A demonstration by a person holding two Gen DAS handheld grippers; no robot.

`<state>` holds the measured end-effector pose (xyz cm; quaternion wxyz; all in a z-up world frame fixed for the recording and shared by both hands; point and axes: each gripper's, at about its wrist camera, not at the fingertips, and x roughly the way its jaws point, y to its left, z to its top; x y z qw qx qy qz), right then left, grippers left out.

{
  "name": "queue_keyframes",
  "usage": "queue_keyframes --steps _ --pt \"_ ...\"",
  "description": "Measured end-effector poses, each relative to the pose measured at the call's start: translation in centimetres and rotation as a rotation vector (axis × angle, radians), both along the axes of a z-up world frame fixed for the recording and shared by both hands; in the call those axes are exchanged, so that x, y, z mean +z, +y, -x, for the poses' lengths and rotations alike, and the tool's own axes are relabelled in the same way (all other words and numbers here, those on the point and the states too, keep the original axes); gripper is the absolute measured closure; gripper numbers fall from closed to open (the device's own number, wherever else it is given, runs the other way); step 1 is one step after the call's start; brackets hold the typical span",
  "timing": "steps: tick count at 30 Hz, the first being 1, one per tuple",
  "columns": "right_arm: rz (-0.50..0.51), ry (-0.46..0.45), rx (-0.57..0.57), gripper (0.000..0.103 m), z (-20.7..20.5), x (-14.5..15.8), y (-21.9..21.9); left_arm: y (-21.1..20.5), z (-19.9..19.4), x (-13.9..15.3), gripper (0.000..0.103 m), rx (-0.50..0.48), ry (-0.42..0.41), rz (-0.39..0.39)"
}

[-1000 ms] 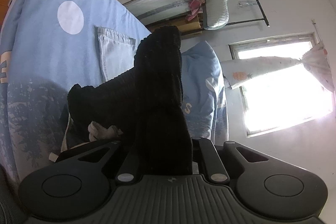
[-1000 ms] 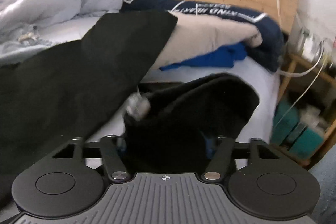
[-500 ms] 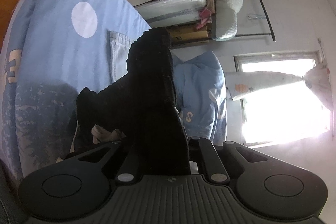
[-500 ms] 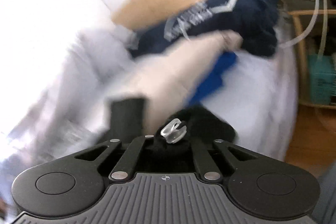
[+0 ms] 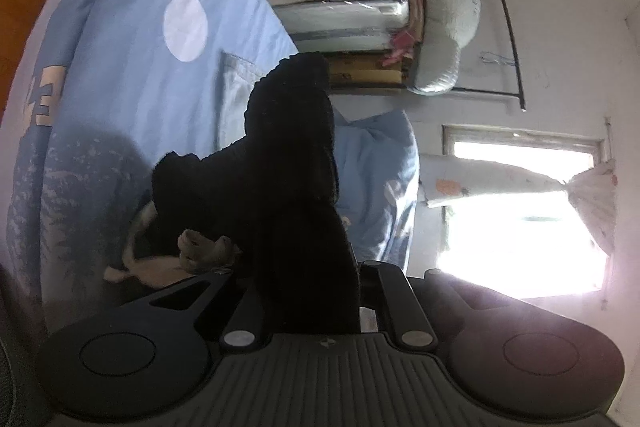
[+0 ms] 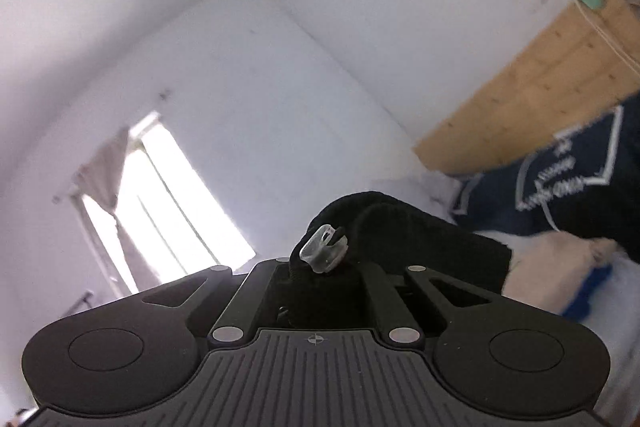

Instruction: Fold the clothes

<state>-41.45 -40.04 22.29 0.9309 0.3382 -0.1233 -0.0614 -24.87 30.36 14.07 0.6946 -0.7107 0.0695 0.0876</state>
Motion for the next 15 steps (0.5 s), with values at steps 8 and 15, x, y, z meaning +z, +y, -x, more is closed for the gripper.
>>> queue_keyframes --steps 8,15 --pt "0.067 -0.080 -0.008 0.100 1.7 3.7 0.3 0.6 0.9 4.1 0.091 0.014 -0.095 -0.004" --pt "-0.039 0.040 0.016 0.100 -2.5 1.9 -2.6 0.1 -1.5 6.9 0.091 0.027 -0.109 -0.024"
